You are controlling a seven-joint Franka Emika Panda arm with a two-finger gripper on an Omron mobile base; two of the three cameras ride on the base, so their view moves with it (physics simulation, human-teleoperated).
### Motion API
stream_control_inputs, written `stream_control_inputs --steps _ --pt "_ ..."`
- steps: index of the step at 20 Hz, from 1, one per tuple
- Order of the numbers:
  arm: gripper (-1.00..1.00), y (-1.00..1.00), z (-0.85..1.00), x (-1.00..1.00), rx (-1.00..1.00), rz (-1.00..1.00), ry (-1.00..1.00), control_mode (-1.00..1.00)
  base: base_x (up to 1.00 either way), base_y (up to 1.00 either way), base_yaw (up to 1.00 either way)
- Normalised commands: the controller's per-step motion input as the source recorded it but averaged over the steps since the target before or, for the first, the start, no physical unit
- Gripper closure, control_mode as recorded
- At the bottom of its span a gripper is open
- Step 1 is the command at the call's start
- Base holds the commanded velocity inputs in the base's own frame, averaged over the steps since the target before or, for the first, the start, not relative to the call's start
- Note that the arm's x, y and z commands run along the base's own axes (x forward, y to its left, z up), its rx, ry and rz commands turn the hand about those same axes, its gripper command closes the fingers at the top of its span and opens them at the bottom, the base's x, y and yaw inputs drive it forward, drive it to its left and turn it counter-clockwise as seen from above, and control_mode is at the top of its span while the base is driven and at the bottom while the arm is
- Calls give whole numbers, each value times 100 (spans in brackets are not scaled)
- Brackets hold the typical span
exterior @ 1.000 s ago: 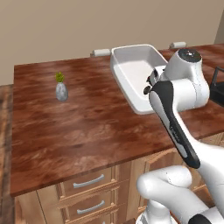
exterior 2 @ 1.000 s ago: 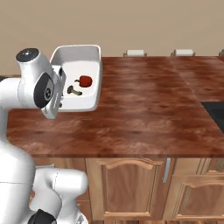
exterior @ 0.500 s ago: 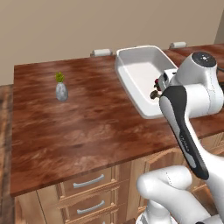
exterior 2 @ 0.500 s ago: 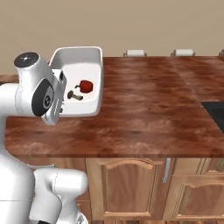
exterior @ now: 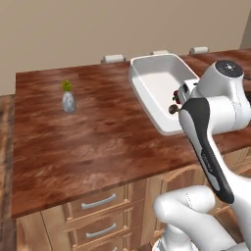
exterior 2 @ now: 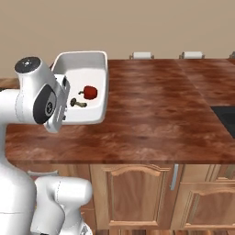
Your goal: Take the bell pepper and mushroom out of the freezer and place them in the tupperware container on the counter. Then put the tupperware containing the vegetables back in the freezer.
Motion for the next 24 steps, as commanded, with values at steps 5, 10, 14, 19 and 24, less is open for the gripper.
stream_control_inputs --steps 5,10,14,19,24 --pt "100 0 0 0 0 0 0 100 -100 0 0" --pt "100 0 0 0 0 0 0 100 -68 47 11" --pt "100 0 0 0 0 0 0 100 0 98 45" --pt "100 0 0 0 0 0 0 100 0 98 72" --pt "100 0 0 0 0 0 0 100 29 98 57"
